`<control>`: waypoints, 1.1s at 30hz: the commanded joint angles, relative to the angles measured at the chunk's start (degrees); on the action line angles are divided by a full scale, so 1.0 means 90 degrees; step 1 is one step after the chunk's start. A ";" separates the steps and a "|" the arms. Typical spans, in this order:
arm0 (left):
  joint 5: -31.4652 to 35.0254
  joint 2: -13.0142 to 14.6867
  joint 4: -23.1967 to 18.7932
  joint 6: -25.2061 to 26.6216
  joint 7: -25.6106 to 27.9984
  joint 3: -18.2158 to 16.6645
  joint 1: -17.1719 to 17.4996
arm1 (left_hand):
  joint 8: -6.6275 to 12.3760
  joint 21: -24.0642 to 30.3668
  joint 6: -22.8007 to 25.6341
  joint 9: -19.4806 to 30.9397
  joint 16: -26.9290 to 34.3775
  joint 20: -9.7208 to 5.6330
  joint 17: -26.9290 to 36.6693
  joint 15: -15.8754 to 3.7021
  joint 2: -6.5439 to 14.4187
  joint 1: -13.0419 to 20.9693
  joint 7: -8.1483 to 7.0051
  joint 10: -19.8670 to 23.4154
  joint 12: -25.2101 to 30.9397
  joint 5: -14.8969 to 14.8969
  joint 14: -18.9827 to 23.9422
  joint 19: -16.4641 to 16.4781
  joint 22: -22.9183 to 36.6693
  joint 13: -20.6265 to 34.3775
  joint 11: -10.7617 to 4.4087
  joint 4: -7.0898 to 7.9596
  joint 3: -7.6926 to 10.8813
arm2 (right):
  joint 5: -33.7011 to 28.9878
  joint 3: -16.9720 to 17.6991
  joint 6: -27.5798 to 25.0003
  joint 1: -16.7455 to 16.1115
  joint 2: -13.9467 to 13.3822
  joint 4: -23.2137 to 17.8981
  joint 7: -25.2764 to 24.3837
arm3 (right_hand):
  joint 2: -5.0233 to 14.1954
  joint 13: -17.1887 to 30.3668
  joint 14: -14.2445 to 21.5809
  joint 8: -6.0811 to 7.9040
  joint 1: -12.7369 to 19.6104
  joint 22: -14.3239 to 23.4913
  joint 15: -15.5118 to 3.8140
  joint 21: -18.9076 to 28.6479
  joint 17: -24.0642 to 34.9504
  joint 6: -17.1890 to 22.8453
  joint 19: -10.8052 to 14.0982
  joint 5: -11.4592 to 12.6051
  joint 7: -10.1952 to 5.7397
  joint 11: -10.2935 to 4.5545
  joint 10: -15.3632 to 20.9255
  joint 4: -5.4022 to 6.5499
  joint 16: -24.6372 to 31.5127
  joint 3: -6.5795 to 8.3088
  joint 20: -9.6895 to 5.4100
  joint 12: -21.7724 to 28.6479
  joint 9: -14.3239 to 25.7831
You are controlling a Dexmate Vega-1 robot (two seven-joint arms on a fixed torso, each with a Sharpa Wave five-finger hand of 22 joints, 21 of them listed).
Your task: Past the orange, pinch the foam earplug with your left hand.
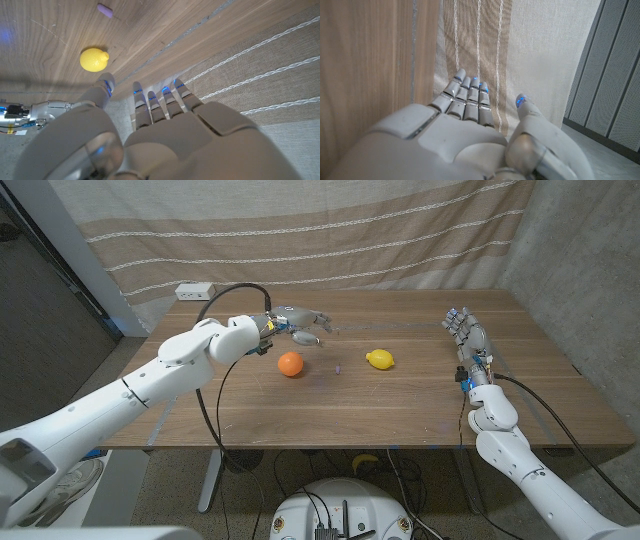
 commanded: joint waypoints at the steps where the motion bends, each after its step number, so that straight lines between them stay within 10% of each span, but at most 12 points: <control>1: 0.0726 -0.0057 0.0004 -0.0315 -0.0777 0.0204 -0.0414 | 0.0071 0.0008 0.0169 0.0015 -0.0019 -0.0025 0.0013 -0.0313 -0.0092 0.0118 0.0010 0.0051 -0.0024 -0.0011 0.0055 0.0072 0.0001 0.0037 -0.0028 -0.0014 -0.0037 | 0.0002 0.0031 0.0040 -0.0049 -0.0002 -0.0035 0.0006 | 0.0048 0.0006 0.0031 0.0012 0.0020 0.0024 -0.0016 -0.0012 0.0006 0.0060 0.0038 0.0021 -0.0001 0.0022 0.0008 -0.0037 0.0028 0.0031 0.0026 0.0063 0.0030; 15: 0.1277 -0.0252 0.0384 -0.1104 -0.1145 0.0386 -0.0749 | 0.0141 0.0011 0.0517 0.0029 -0.0028 -0.0069 0.0017 -0.0348 -0.0169 0.0517 0.0007 0.0123 -0.0055 0.0000 0.0091 0.0210 0.0003 0.0038 -0.0050 0.0016 -0.0060 | -0.0008 0.0013 0.0025 -0.0002 0.0022 0.0001 0.0012 | 0.0053 -0.0002 0.0041 0.0013 -0.0008 0.0025 -0.0029 -0.0035 -0.0001 0.0079 0.0061 0.0020 -0.0004 0.0024 0.0017 -0.0048 0.0037 0.0041 0.0027 0.0067 0.0032; 25: 0.1608 -0.0313 0.0731 -0.1681 -0.0825 0.0448 -0.0840 | 0.0088 0.0009 0.0563 0.0037 -0.0039 -0.0078 0.0018 -0.0382 -0.0158 0.1028 -0.0517 0.0015 -0.0131 0.0014 0.0116 0.0341 0.0001 0.0041 -0.0057 -0.0001 -0.0025 | -0.0043 -0.0014 0.0009 0.0048 0.0051 0.0042 -0.0021 | 0.0055 -0.0008 0.0056 0.0021 -0.0031 0.0026 -0.0017 -0.0058 -0.0008 0.0115 0.0070 0.0019 0.0011 0.0028 0.0035 -0.0058 0.0047 0.0049 0.0031 0.0074 0.0033; 33: 0.2143 -0.0311 0.0989 -0.2167 -0.0346 0.0556 -0.0904 | 0.0070 0.0004 0.0569 0.0040 -0.0048 -0.0090 0.0017 -0.0409 -0.0157 0.1201 -0.0575 -0.0008 -0.0142 0.0017 0.0106 0.0373 -0.0002 0.0042 -0.0056 -0.0008 -0.0010 | -0.0066 -0.0009 -0.0001 0.0037 0.0058 0.0025 -0.0085 | 0.0057 -0.0008 0.0065 0.0028 -0.0052 0.0027 -0.0018 -0.0074 -0.0014 0.0148 0.0089 0.0018 0.0026 0.0039 0.0069 -0.0064 0.0053 0.0057 0.0032 0.0090 0.0034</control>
